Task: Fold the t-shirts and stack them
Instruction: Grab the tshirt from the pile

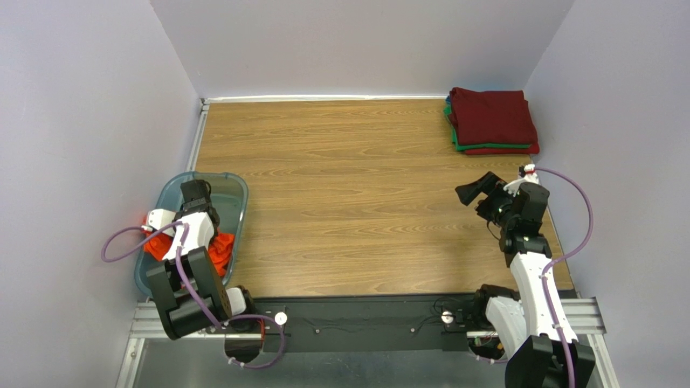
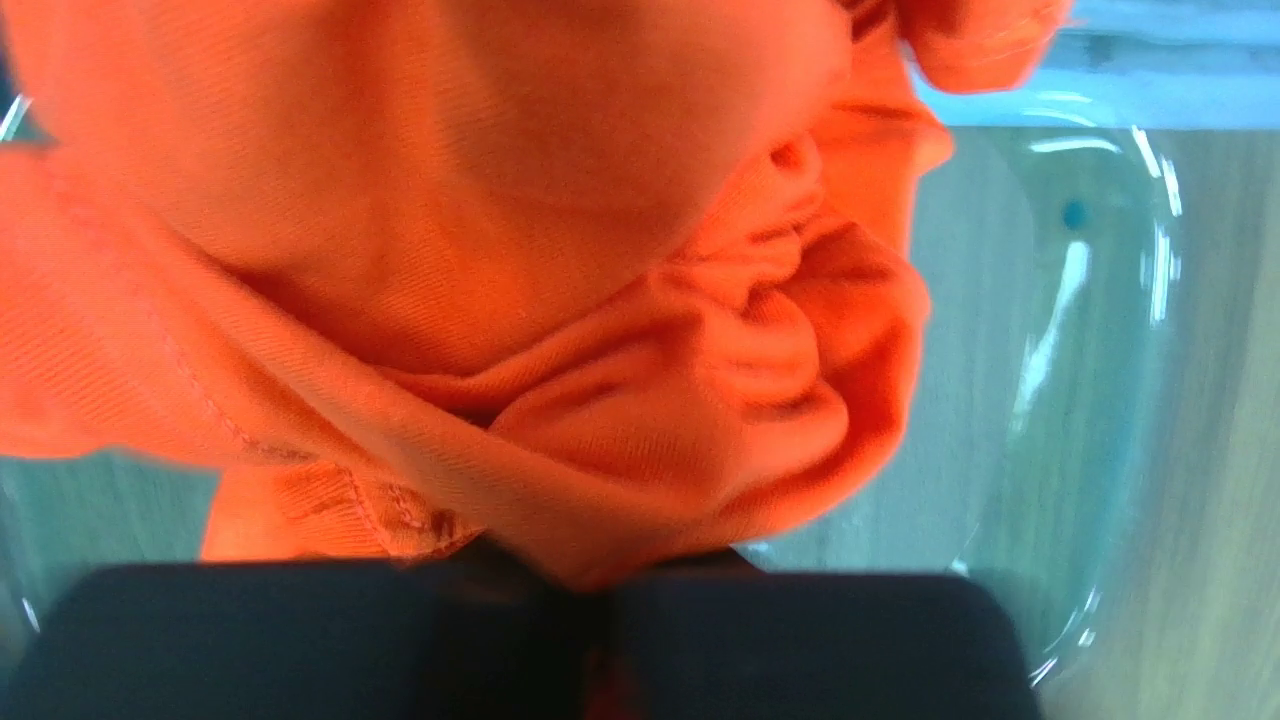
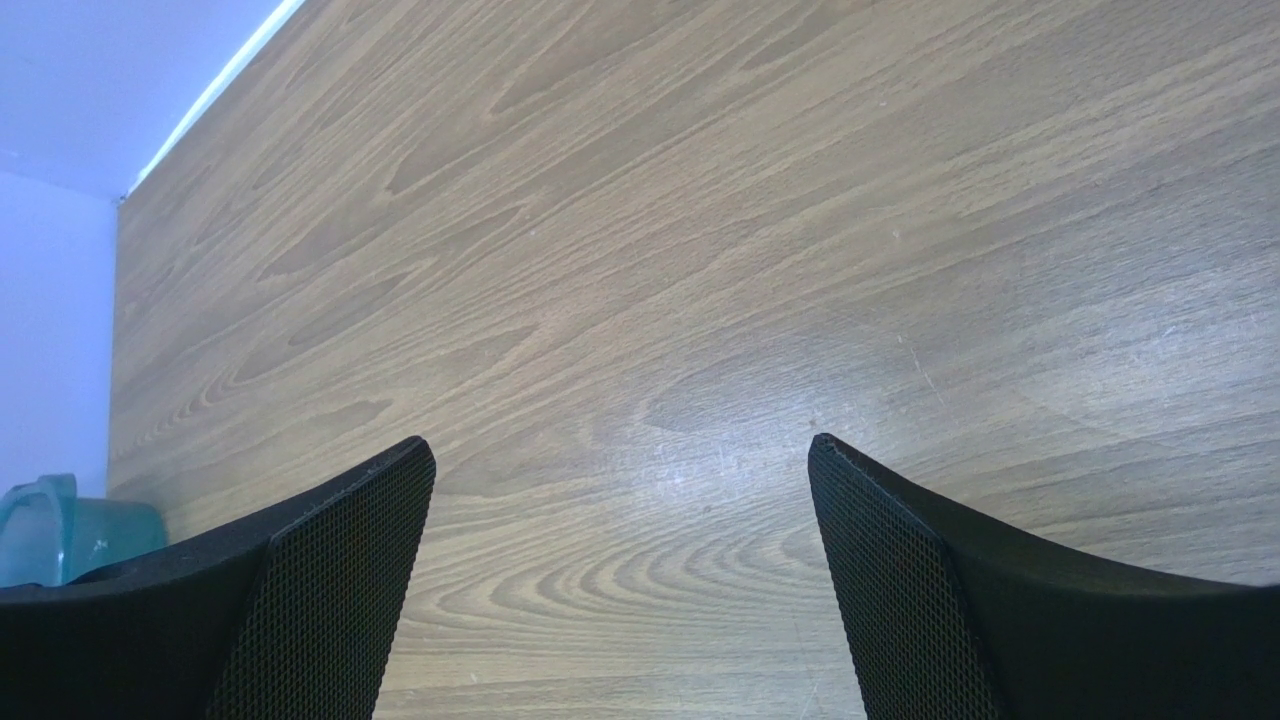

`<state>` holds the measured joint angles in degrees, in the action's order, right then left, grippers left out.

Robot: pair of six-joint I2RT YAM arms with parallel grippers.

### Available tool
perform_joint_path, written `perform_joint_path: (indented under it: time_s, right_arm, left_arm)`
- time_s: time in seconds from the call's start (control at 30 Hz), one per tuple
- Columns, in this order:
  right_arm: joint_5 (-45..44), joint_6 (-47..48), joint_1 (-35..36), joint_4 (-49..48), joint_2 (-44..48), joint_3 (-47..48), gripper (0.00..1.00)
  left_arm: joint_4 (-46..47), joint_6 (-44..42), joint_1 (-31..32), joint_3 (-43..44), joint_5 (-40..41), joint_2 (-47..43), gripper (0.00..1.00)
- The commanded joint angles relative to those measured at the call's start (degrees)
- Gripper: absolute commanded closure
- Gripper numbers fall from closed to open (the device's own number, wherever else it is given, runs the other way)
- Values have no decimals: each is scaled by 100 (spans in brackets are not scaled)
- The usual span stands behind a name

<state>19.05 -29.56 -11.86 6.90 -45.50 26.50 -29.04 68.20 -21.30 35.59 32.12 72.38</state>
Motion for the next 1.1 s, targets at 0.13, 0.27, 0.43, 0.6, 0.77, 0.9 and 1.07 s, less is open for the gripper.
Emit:
perform_joint_path:
  time_s: [0.13, 0.27, 0.43, 0.6, 0.77, 0.9, 1.07]
  right_arm:
    - [90, 29, -18, -118, -56, -40, 0]
    - [99, 29, -27, -118, -12, -57, 0]
    - [134, 38, -18, -118, -38, -66, 0]
    - [213, 21, -18, -118, -91, -31, 0]
    - [292, 29, -18, -118, -74, -22, 0]
    - [301, 73, -18, -110, 23, -22, 0]
    - [213, 47, -18, -118, 120, -57, 0]
  left_arm:
    - [170, -588, -41, 185, -767, -566, 100]
    - [188, -755, -50, 202, -1215, -1662, 100]
    - [530, -1107, -50, 299, -2023, -2920, 100]
    - [1372, -1800, -24, 579, -3140, -3704, 100]
    - [1786, -1951, 353, 1221, -4230, -3354, 100]
    - [2174, -1977, 1634, 1835, -3785, -2811, 100]
    - [2350, -2390, 3454, 2916, -2983, -1940, 100]
